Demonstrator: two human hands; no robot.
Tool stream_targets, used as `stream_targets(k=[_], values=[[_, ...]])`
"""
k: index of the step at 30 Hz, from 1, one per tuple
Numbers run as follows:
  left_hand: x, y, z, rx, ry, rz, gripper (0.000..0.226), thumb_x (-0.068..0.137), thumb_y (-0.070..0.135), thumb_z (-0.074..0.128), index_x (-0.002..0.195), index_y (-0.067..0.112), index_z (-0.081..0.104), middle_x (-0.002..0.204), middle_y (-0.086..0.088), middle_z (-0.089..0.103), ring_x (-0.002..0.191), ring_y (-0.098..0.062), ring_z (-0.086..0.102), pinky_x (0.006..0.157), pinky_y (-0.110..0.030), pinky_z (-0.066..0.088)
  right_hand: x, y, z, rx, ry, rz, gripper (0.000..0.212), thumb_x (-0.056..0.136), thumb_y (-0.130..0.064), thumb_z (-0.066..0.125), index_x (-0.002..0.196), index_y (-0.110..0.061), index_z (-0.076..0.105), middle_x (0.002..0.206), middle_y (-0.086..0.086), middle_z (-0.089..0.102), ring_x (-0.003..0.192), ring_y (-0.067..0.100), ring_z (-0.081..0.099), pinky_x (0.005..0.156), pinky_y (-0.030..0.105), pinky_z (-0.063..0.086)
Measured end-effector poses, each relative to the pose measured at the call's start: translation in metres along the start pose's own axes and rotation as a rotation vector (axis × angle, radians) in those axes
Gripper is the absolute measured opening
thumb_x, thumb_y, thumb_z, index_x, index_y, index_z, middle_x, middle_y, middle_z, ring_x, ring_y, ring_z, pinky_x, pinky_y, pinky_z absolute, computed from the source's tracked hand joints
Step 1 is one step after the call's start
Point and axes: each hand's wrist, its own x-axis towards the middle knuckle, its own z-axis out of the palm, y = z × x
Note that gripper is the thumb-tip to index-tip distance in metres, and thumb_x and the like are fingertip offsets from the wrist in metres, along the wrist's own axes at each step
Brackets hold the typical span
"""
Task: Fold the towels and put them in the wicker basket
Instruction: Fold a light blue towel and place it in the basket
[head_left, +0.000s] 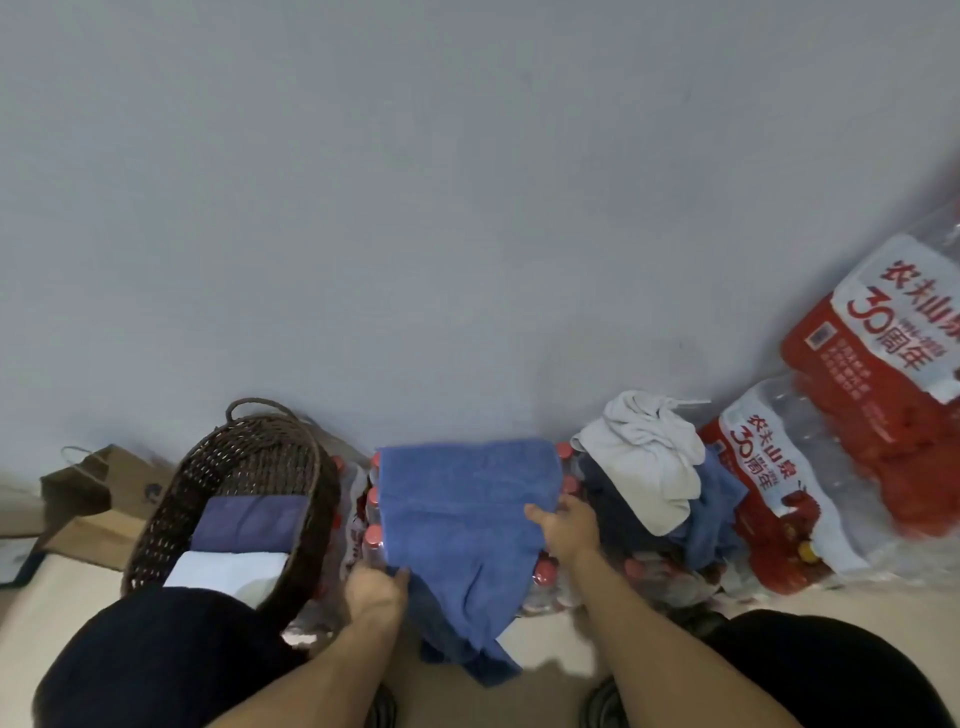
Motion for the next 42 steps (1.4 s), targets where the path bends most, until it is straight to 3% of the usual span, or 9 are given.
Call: stream_targets(k=[3,11,16,22,29,32,34,38,42], values=[[0.001,0.005,0.000,-0.024,0.000,-0.031,0.020,0.088,0.017,0.069,0.100,0.001,0.067,0.102,-0.020,0.067,0.097,-0.034,0.063,0.088,-0.042,0.052,-0.004,0.007,0.000,0.001,-0.159,0.071,0.022,0.074,0.006,0.077,0.095,0.009,0.071,0.100,0.025,0.071,0.094,0.040,0.068,0.088,0.056,0.054],[0.004,0.014,-0.012,-0.231,0.132,0.020,0.015,0.086,0.019,0.070,0.089,0.008,0.059,0.092,-0.013,0.064,0.095,-0.036,0.062,0.083,-0.039,0.049,-0.002,0.002,-0.011,0.025,-0.038,0.057,0.005,0.081,-0.010,0.073,0.078,-0.007,0.070,0.077,0.004,0.070,0.077,0.025,0.066,0.061,0.027,0.049],[0.011,0.020,-0.026,-0.289,0.151,0.034,0.017,0.086,0.020,0.070,0.083,0.014,0.055,0.082,-0.007,0.059,0.078,-0.023,0.058,0.080,-0.041,0.051,0.005,0.003,-0.015,-0.010,0.028,0.051,0.022,0.086,-0.012,0.068,0.100,0.005,0.067,0.094,0.015,0.069,0.086,0.030,0.065,0.073,0.035,0.052],[0.018,0.006,-0.032,-0.141,0.150,0.062,0.020,0.085,0.024,0.071,0.077,0.013,0.057,0.074,-0.005,0.059,0.068,-0.020,0.053,0.070,-0.034,0.046,0.005,0.009,-0.018,-0.081,0.114,0.034,0.041,0.077,-0.027,0.082,0.101,0.002,0.065,0.096,0.013,0.067,0.091,0.031,0.064,0.075,0.032,0.048],[0.022,0.002,-0.031,0.007,0.094,0.083,0.021,0.092,0.030,0.062,0.096,0.010,0.054,0.092,-0.011,0.058,0.099,-0.036,0.062,0.084,-0.041,0.050,0.001,-0.007,-0.022,0.347,-0.099,0.191,0.036,0.079,0.016,0.064,0.114,0.009,0.060,0.092,0.024,0.067,0.070,0.028,0.059,0.062,0.037,0.055],[0.027,0.002,-0.030,-0.033,0.067,0.074,0.024,0.091,0.030,0.065,0.095,0.008,0.057,0.098,-0.017,0.064,0.098,-0.036,0.062,0.086,-0.039,0.049,-0.003,0.001,-0.018,-0.128,-0.043,0.151,0.032,0.077,0.001,0.071,0.108,0.006,0.065,0.109,0.025,0.069,0.086,0.033,0.063,0.082,0.046,0.054],[0.031,0.000,-0.029,-0.103,0.059,0.042,0.025,0.090,0.028,0.067,0.098,0.005,0.062,0.101,-0.019,0.066,0.100,-0.037,0.062,0.090,-0.040,0.051,-0.017,0.013,-0.012,-0.377,-0.096,0.135,0.044,0.072,-0.020,0.082,0.109,-0.001,0.066,0.109,0.012,0.070,0.094,0.028,0.064,0.079,0.034,0.052],[0.035,-0.004,-0.029,-0.171,0.037,0.003,0.025,0.090,0.026,0.067,0.095,0.002,0.066,0.098,-0.019,0.067,0.098,-0.039,0.063,0.090,-0.043,0.052,-0.032,0.026,-0.002,-0.477,-0.207,-0.052,0.028,0.072,-0.021,0.080,0.091,-0.005,0.069,0.089,0.008,0.071,0.084,0.026,0.067,0.070,0.035,0.052],[0.034,-0.003,-0.029,-0.283,0.071,0.024,0.025,0.090,0.023,0.067,0.071,0.010,0.056,0.075,-0.010,0.060,0.090,-0.038,0.062,0.084,-0.043,0.053,-0.030,0.011,-0.007,-0.245,-0.070,-0.234,0.013,0.077,-0.017,0.074,0.073,-0.014,0.062,0.070,-0.004,0.065,0.065,0.013,0.059,0.059,0.024,0.046]])
